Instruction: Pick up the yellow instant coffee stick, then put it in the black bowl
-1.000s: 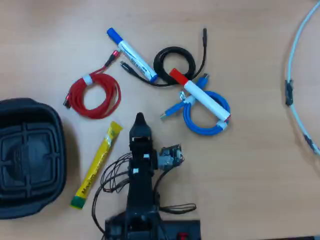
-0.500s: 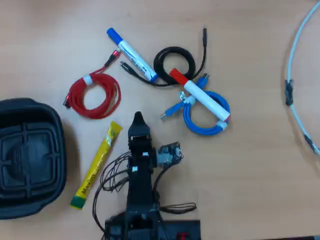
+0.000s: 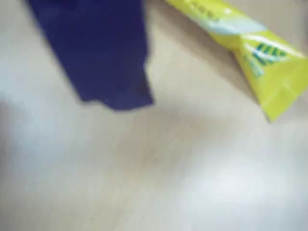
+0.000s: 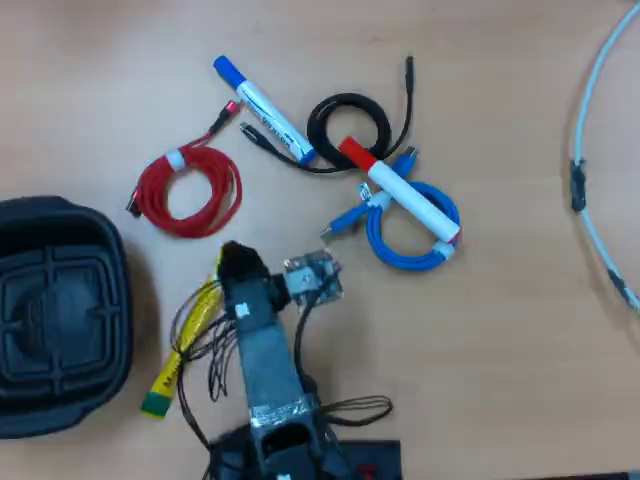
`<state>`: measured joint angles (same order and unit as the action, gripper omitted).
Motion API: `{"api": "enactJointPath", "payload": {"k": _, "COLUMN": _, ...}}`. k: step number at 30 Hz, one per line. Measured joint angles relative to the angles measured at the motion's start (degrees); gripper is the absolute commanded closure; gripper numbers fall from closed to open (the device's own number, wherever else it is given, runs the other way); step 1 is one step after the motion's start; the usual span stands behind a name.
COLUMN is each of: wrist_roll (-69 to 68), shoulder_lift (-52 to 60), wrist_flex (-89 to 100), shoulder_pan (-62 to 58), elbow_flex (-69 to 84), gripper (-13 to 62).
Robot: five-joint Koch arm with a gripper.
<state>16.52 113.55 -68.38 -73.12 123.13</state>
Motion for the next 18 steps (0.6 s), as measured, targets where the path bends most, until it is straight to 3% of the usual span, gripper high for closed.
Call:
{"api": "enactJointPath", "payload": {"k": 8, "wrist_roll": 0.8, "shoulder_lift": -0.5, "wrist_flex": -9.1, "shoulder_pan": 8.6, "elbow_flex": -4.4, "gripper": -3.4}}
{"api": "enactJointPath", "payload": {"k": 18, "wrist_roll": 15.1, "shoulder_lift": -3.8, "wrist_flex": -12.0, "shoulder_pan": 19.4, "elbow_flex": -7.7, "gripper": -4.1}}
